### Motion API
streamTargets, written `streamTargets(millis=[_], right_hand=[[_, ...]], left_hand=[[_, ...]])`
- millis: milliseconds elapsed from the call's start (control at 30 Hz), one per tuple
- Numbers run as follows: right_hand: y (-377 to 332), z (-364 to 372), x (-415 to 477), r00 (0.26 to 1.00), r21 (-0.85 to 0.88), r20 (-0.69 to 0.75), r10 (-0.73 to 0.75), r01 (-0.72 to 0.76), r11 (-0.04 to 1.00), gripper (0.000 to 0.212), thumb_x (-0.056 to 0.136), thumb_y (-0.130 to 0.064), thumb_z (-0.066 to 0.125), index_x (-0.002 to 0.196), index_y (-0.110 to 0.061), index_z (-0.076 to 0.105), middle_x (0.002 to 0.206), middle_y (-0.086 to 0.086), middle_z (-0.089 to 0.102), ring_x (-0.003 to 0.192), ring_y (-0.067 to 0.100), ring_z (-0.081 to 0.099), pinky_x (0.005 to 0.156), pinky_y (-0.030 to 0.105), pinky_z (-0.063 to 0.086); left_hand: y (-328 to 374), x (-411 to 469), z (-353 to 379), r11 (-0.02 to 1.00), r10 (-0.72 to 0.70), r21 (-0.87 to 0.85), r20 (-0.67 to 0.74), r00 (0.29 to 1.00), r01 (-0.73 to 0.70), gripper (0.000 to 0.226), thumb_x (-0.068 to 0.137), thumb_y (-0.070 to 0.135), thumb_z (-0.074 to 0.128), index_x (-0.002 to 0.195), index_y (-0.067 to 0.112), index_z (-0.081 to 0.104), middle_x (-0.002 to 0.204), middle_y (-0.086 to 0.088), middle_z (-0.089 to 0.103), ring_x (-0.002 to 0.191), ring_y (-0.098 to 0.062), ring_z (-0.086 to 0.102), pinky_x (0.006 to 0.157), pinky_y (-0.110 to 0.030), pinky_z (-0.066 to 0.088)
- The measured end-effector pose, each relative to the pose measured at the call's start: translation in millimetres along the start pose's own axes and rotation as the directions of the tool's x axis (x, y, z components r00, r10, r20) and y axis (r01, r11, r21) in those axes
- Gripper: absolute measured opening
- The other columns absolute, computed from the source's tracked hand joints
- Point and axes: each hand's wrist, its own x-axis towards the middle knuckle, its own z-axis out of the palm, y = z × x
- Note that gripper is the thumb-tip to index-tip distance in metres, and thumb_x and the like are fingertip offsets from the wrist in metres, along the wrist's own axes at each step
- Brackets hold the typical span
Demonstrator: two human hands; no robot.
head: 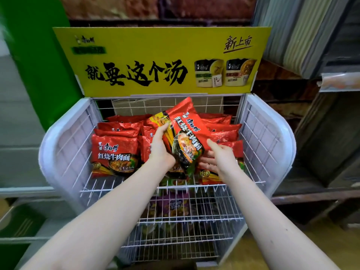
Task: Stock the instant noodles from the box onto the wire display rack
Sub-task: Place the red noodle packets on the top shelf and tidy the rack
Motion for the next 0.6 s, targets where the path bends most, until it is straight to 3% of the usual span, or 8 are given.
streamTargets(millis=[100, 200, 267, 367, 433, 467, 533, 600], right_hand=[[8.7, 13.0, -4.6, 1.000, 0.053, -0.008, 0.003, -0.003, 0.999, 0.041, 0.093, -0.021, 0.057, 0.126, -0.004, 0.042, 0.117, 0.017, 0.057, 0.084, 0.025, 0.063, 0.064, 0.030, 0.057], [11.0, 25.8, -8.4, 1.000, 0.129, 0.017, 0.004, -0.006, 0.992, 0.014, 0.093, -0.015, 0.056, 0.103, -0.007, 0.053, 0.096, 0.011, 0.060, 0.079, 0.020, 0.060, 0.062, 0.028, 0.057], [12.2, 34.8, -7.6, 0.999, 0.149, 0.039, 0.019, -0.024, 0.989, 0.005, 0.092, -0.016, 0.056, 0.093, -0.011, 0.055, 0.094, 0.010, 0.060, 0.080, 0.020, 0.060, 0.065, 0.030, 0.056], [10.8, 45.8, -5.0, 0.998, 0.137, 0.053, 0.022, -0.029, 0.990, 0.004, 0.092, -0.018, 0.055, 0.096, -0.016, 0.054, 0.102, 0.009, 0.062, 0.093, 0.023, 0.060, 0.078, 0.039, 0.054], [9.3, 49.7, -4.1, 0.999, 0.123, 0.046, 0.010, -0.016, 0.992, 0.008, 0.093, -0.019, 0.054, 0.100, -0.018, 0.053, 0.103, 0.007, 0.061, 0.094, 0.023, 0.059, 0.080, 0.041, 0.052], [8.7, 50.6, -3.9, 0.999, 0.115, 0.036, 0.003, -0.007, 0.993, 0.011, 0.093, -0.019, 0.053, 0.104, -0.018, 0.052, 0.102, 0.006, 0.061, 0.091, 0.021, 0.058, 0.077, 0.039, 0.051], [9.2, 50.8, -2.7, 1.000, 0.102, 0.023, -0.020, 0.017, 0.995, 0.019, 0.093, -0.020, 0.053, 0.112, -0.020, 0.050, 0.107, 0.005, 0.061, 0.091, 0.019, 0.057, 0.075, 0.035, 0.048], [10.5, 49.9, 0.1, 0.999, 0.071, 0.012, -0.049, 0.048, 0.996, 0.027, 0.092, -0.022, 0.054, 0.119, -0.022, 0.048, 0.120, 0.007, 0.058, 0.102, 0.023, 0.056, 0.080, 0.037, 0.048]], left_hand=[[14.6, -13.7, -14.9, 0.996, 0.018, 0.092, 0.031, 0.999, -0.021, 0.034, 0.087, 0.037, 0.059, 0.112, 0.016, 0.065, 0.111, -0.008, 0.069, 0.096, -0.024, 0.067, 0.079, -0.038, 0.052], [29.7, -18.8, -30.9, 0.987, 0.065, 0.142, 0.061, 0.996, -0.073, 0.055, 0.082, 0.049, 0.059, 0.127, 0.016, 0.057, 0.123, -0.009, 0.065, 0.112, -0.024, 0.061, 0.098, -0.042, 0.046], [39.0, -20.3, -38.2, 0.983, 0.102, 0.150, 0.061, 0.993, -0.110, 0.062, 0.079, 0.055, 0.057, 0.128, 0.017, 0.054, 0.125, -0.008, 0.063, 0.115, -0.024, 0.059, 0.102, -0.043, 0.043], [50.3, -22.6, -49.6, 0.964, 0.180, 0.189, 0.046, 0.983, -0.185, 0.045, 0.080, 0.043, 0.065, 0.117, 0.019, 0.058, 0.109, -0.005, 0.070, 0.103, -0.022, 0.064, 0.092, -0.041, 0.049], [57.9, -24.0, -57.9, 0.897, 0.320, 0.321, 0.000, 0.947, -0.303, 0.022, 0.079, 0.011, 0.071, 0.097, 0.017, 0.061, 0.085, -0.001, 0.072, 0.080, -0.017, 0.068, 0.075, -0.033, 0.053], [60.8, -23.8, -63.4, 0.841, 0.375, 0.426, -0.015, 0.927, -0.333, 0.025, 0.076, 0.002, 0.072, 0.092, 0.018, 0.061, 0.079, -0.001, 0.071, 0.072, -0.016, 0.067, 0.069, -0.030, 0.053], [63.6, -24.5, -73.1, 0.734, 0.417, 0.602, -0.036, 0.908, -0.314, 0.030, 0.070, 0.000, 0.077, 0.090, 0.018, 0.063, 0.086, -0.006, 0.069, 0.075, -0.019, 0.066, 0.072, -0.032, 0.054], [63.3, -23.1, -81.8, 0.615, 0.448, 0.733, -0.022, 0.894, -0.291, 0.032, 0.067, 0.002, 0.081, 0.092, 0.015, 0.064, 0.097, -0.009, 0.066, 0.090, -0.023, 0.064, 0.085, -0.036, 0.053]])
